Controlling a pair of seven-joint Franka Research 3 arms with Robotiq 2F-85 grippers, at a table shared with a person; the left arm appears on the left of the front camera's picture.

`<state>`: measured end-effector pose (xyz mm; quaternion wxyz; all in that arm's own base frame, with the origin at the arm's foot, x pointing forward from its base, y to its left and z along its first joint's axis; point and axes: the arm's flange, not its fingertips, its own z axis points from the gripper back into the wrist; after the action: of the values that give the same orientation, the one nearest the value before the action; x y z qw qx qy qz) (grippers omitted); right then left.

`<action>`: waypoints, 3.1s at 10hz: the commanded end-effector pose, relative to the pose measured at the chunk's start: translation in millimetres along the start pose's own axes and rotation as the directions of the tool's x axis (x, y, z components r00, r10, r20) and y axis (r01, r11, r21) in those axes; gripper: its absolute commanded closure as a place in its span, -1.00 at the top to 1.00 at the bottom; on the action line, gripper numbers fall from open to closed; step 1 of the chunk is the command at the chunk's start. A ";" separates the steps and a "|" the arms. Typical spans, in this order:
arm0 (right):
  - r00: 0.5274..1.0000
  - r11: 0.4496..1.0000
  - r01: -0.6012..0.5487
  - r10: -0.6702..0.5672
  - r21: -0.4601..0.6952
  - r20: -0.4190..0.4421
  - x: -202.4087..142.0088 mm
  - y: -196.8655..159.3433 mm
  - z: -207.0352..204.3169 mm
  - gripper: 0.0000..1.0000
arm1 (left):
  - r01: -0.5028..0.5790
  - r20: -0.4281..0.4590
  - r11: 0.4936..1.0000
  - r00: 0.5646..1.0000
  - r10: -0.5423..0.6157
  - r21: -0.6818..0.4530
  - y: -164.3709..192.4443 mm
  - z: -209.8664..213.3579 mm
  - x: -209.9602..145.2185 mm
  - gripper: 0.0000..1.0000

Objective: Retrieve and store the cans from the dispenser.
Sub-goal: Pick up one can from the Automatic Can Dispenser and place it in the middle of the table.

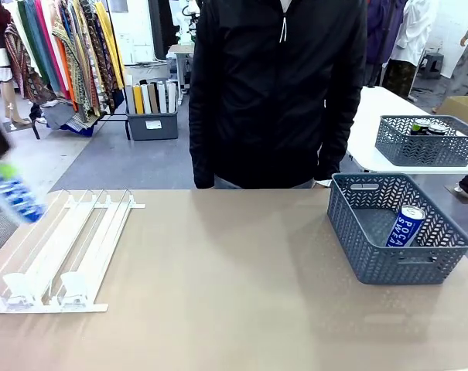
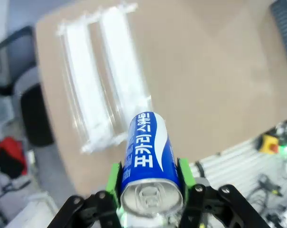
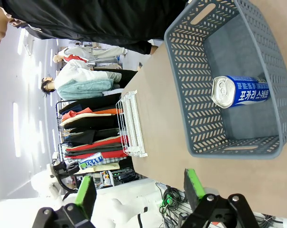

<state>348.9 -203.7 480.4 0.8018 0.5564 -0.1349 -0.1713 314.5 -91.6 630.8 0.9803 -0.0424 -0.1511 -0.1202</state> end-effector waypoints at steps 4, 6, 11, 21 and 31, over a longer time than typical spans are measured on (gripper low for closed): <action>1.000 1.000 -0.014 0.014 0.004 -0.005 -0.3 2.4 1.6 1.00 | 0.284 -0.033 0.958 0.958 -0.286 -0.037 -236.4 -106.1 123.9 -1.00; 1.000 1.000 -0.014 0.014 0.004 -0.005 -0.3 2.4 1.6 1.00 | 0.346 -0.065 0.933 0.933 -0.353 -0.102 -283.0 -158.8 136.1 -1.00; 1.000 1.000 -0.014 0.014 0.004 -0.005 -0.3 2.4 1.6 1.00 | 0.344 -0.086 0.931 0.931 -0.355 -0.120 -291.4 -183.1 125.8 -1.00; 1.000 1.000 -0.014 0.014 0.004 -0.005 -0.3 2.4 1.6 1.00 | 0.372 -0.236 0.920 0.890 -0.390 -0.120 -277.7 -289.4 138.8 -0.15; 1.000 1.000 -0.014 0.014 0.004 -0.005 -0.3 2.4 1.6 1.00 | 0.258 -0.010 0.827 0.953 -0.303 -0.499 -122.6 -135.5 112.4 1.00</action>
<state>348.9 -203.8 480.2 0.8018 0.5565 -0.1347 -0.1714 447.5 -316.6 542.4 0.9162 -0.2248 -0.0954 -0.3176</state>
